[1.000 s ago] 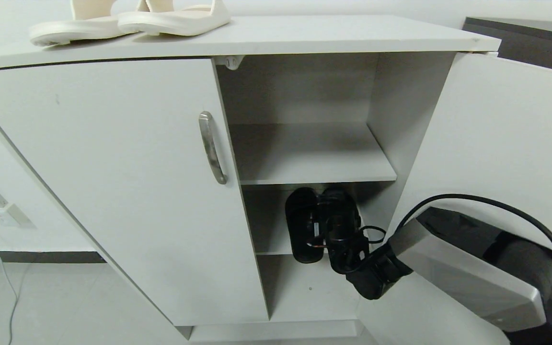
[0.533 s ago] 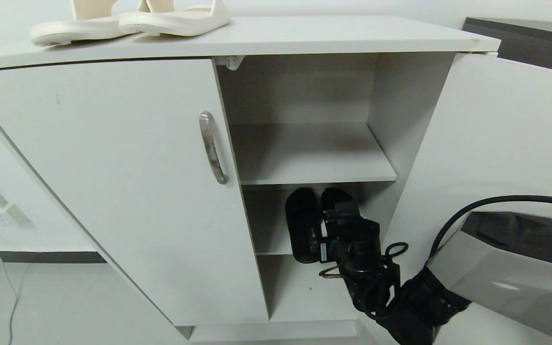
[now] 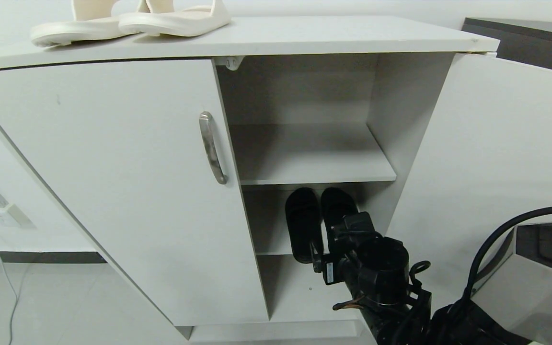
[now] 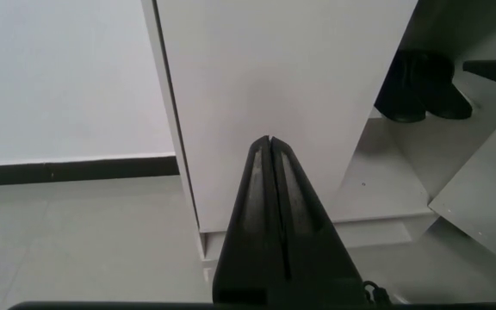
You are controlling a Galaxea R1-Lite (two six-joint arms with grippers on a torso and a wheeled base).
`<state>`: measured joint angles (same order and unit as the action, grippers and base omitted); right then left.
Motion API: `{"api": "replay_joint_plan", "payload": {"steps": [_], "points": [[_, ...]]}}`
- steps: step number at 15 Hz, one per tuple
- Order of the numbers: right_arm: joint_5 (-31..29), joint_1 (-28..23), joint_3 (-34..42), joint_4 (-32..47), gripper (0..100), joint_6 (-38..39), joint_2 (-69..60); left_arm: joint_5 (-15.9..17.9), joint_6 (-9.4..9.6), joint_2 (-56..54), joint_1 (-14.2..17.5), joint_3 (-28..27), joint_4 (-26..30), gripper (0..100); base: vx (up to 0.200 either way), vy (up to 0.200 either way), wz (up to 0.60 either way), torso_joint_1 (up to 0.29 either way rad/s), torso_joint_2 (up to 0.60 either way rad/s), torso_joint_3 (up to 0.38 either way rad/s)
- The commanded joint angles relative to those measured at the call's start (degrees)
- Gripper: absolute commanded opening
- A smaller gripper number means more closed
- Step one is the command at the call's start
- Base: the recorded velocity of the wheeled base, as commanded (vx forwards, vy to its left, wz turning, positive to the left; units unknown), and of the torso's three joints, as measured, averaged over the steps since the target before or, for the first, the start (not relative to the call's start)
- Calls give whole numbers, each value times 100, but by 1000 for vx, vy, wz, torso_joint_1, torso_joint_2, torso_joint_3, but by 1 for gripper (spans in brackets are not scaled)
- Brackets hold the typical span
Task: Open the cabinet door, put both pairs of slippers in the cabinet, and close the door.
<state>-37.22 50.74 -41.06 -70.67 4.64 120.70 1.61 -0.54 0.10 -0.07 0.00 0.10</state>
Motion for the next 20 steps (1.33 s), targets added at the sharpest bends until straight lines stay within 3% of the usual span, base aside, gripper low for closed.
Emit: {"api": "replay_joint_plan", "payload": {"steps": [1, 6, 20], "points": [[4, 77, 19, 0, 100, 10, 50, -3, -8, 8, -1, 0, -1, 0, -200, 0, 0, 7, 2, 7], [22, 94, 80, -43, 100, 10, 41, -3, -8, 8, -1, 0, -1, 0, -200, 0, 0, 0, 1, 1], [39, 68, 63, -43, 100, 1, 50, 15, 18, 8, -1, 0, -1, 0, 0, 0, 0, 1, 0, 11]]}}
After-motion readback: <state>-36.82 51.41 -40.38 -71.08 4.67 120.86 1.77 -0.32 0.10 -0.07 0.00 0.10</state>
